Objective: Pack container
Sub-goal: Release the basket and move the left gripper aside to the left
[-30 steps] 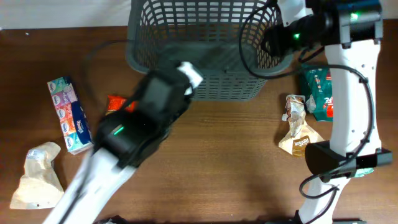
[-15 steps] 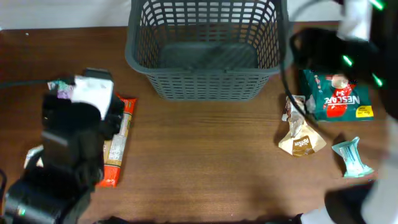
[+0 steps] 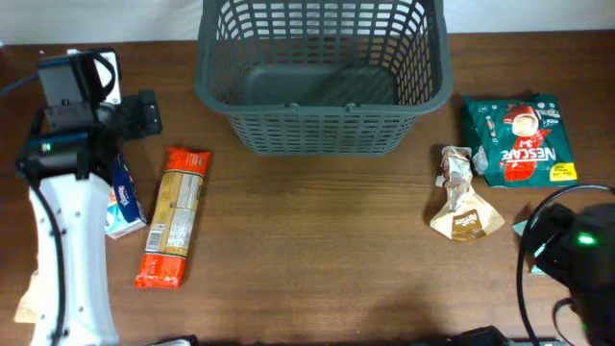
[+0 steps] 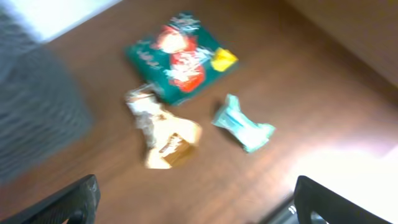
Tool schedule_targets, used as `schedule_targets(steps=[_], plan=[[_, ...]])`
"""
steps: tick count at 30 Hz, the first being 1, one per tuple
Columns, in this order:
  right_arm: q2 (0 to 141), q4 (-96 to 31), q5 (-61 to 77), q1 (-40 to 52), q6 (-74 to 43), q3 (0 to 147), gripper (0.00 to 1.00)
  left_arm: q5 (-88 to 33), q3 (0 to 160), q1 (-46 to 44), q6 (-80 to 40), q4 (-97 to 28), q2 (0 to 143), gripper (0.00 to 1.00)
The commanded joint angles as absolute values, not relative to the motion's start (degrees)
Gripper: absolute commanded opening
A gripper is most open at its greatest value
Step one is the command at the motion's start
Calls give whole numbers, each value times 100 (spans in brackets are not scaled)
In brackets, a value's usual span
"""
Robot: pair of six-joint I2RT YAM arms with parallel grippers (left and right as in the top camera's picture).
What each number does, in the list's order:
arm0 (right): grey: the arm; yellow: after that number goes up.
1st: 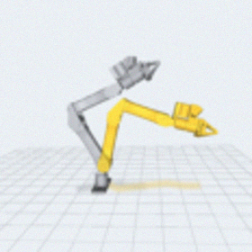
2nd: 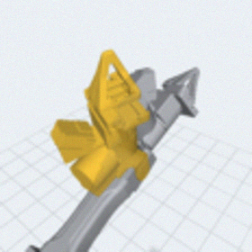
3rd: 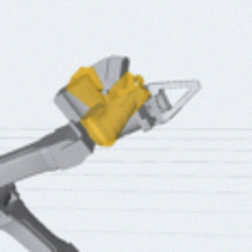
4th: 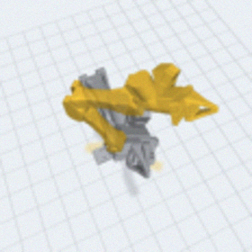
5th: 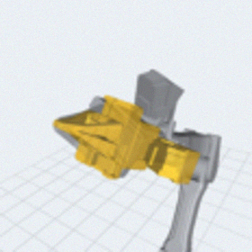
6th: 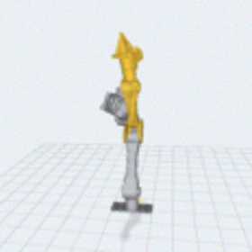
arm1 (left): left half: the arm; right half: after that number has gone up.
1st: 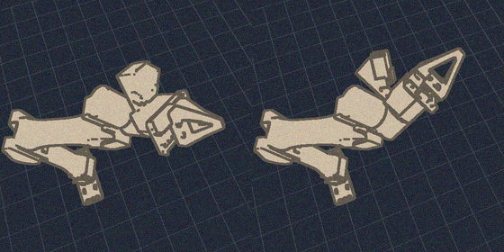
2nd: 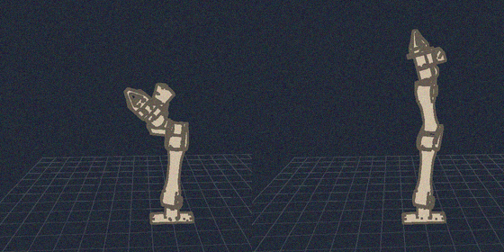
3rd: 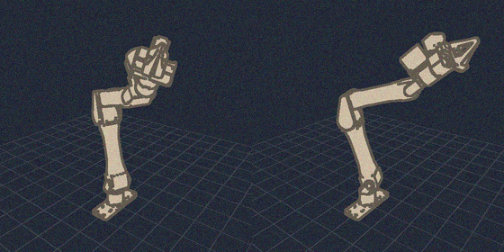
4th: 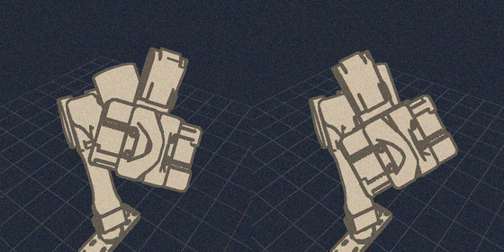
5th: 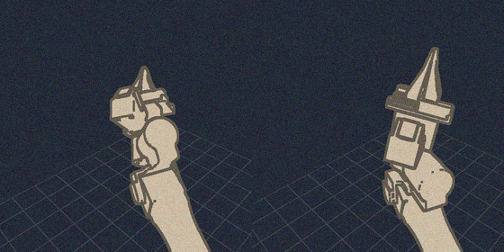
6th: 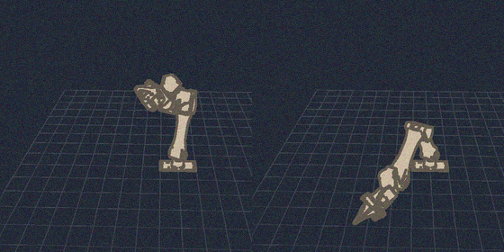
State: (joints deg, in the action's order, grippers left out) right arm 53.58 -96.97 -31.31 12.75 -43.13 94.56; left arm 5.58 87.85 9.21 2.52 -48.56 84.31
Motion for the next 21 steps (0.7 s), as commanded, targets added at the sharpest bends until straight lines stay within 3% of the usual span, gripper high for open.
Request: schedule_targets(steps=[1, 3, 8, 16, 21], plan=[[5262, -9727, -4353, 1229, -6180, 8661, 96, 123, 8816, 958, 16, -4659, 8643, 96], [5336, -9603, -4438, 941, -6659, 8248, 96, 123, 8816, 958, 16, -4593, 8678, 96], [5787, -9037, -4034, -357, -6552, 7856, 98, 143, 8816, 961, 21, -4578, 8680, 96], [7701, -6241, -1756, -3260, -3404, 7854, 99, 320, 8816, 958, 86, -4565, 8689, 97], [8720, -5308, -1780, -3699, -3199, 7854, 99, 322, 8816, 958, 86, -4635, 8689, 99]])
